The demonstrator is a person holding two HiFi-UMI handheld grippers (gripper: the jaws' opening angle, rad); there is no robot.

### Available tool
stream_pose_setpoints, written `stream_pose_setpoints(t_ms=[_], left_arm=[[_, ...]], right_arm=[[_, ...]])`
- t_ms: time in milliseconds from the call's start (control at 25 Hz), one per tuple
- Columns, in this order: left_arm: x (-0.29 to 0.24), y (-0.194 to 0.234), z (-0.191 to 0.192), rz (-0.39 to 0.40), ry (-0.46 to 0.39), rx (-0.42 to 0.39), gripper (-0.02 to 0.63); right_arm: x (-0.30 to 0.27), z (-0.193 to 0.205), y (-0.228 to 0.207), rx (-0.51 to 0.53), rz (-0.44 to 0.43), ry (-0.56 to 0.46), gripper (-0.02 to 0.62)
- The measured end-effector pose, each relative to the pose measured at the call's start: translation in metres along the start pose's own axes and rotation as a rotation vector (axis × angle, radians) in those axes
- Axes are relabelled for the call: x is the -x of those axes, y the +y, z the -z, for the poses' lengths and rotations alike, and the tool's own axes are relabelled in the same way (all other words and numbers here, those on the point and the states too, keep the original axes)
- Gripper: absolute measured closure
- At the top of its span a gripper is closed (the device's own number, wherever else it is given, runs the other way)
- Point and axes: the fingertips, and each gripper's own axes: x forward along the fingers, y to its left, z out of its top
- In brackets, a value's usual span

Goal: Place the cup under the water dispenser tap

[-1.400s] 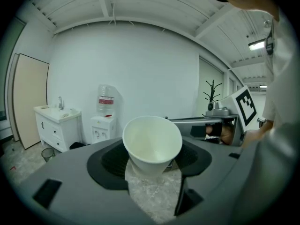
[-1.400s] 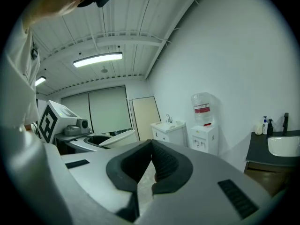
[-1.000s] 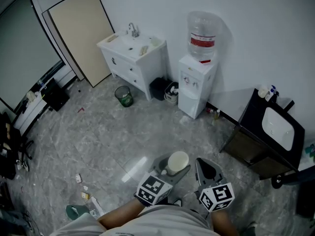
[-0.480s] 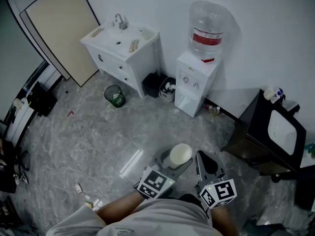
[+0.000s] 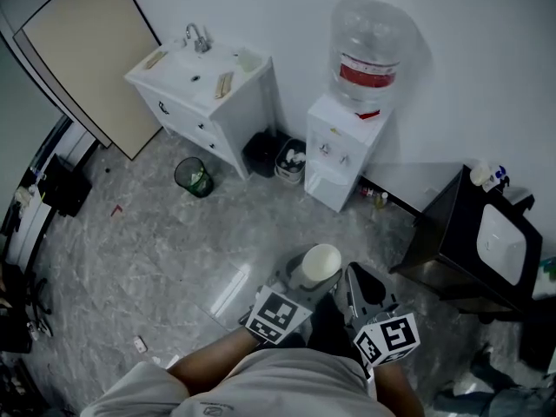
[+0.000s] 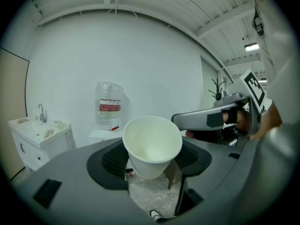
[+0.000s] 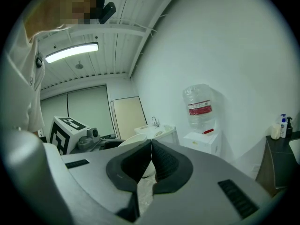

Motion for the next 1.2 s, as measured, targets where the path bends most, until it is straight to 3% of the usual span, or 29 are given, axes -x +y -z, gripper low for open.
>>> stream_pose_setpoints(t_ms=[680, 960, 1200], left_arm=[[-0.216, 0.163, -0.008, -0.059, -0.024, -0.035, 0.319], [-0.280, 0.213, 0.053, -0.045, -0.001, -0.032, 0.319], [-0.331, 0.241, 0.148, -0.012, 0.023, -0.040, 0.319]], right_arm=[[-0.192, -0.045, -0.204, -0.017, -0.066, 0.009, 0.578], [-0.247, -0.013, -0.247, -0.034, -0.046, 0.015, 0.579], [-0.282, 0.072, -0.274, -0.060, 0.016, 0.019, 0.580]])
